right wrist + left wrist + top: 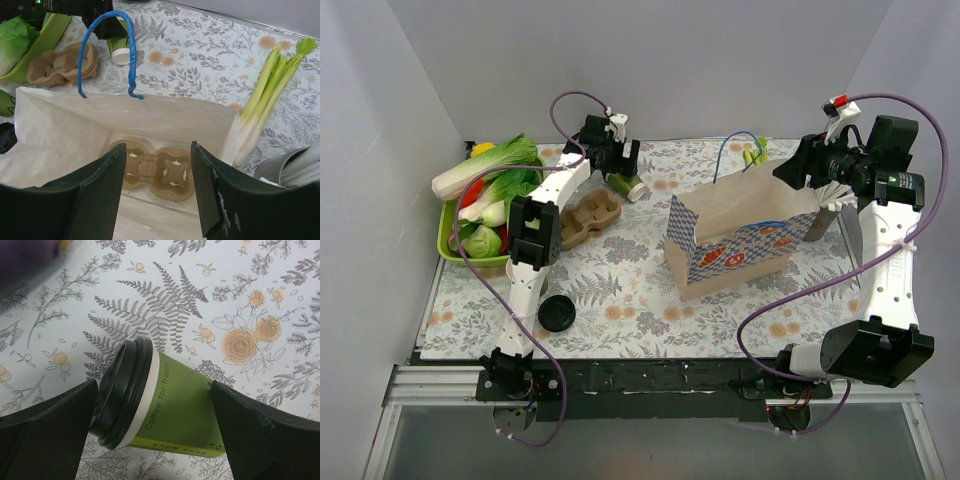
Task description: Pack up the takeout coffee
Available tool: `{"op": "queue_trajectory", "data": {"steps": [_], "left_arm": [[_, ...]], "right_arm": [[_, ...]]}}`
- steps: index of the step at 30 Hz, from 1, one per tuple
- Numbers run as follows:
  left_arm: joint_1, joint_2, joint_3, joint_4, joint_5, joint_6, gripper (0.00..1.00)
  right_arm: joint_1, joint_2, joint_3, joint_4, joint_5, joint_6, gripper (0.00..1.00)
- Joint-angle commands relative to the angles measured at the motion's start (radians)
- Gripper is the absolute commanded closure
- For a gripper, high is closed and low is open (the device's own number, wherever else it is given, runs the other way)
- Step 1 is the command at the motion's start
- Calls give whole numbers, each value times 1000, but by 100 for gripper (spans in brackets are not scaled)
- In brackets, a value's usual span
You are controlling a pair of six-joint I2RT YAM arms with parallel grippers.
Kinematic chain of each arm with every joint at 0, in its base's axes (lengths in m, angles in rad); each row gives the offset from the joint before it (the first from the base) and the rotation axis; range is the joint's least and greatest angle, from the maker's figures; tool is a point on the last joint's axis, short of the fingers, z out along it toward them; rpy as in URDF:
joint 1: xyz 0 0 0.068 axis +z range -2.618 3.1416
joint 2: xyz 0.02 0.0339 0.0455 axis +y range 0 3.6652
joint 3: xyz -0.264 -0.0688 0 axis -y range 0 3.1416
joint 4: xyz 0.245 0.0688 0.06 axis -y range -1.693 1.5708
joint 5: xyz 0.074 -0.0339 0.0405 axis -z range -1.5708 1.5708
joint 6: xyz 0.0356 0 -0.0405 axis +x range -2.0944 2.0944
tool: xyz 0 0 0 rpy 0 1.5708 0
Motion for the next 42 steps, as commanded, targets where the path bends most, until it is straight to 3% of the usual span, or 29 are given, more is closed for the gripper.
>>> {"op": "queue_trajectory", "data": {"steps": [1,5,9,20,26,33,35,42], "left_arm": [[-15,-73,-26,-18,77,48,3],[-17,-98,-59,-21,164,79,6],[-23,-139,-128,-26,345,122,8],[-83,-230,-259,-47,505,177,10],[-140,-312,-360,-17,380,162,2],[-160,-484,-472,71,-45,-142,2],[-160,-572,-532,57,-105,-225,2],[-170,-688,-678,-26,-18,-458,2]], "right_arm": [[2,-10,-11,8,-12,-8,37],[2,-18,-19,6,-14,-5,37],[2,-25,-31,9,-17,-2,38],[1,-35,-57,16,-18,12,37],[2,-42,-74,29,-23,24,37],[1,-56,-102,39,-29,34,37],[1,-54,-100,37,-31,34,36],[2,-56,-111,43,-35,37,36]]}}
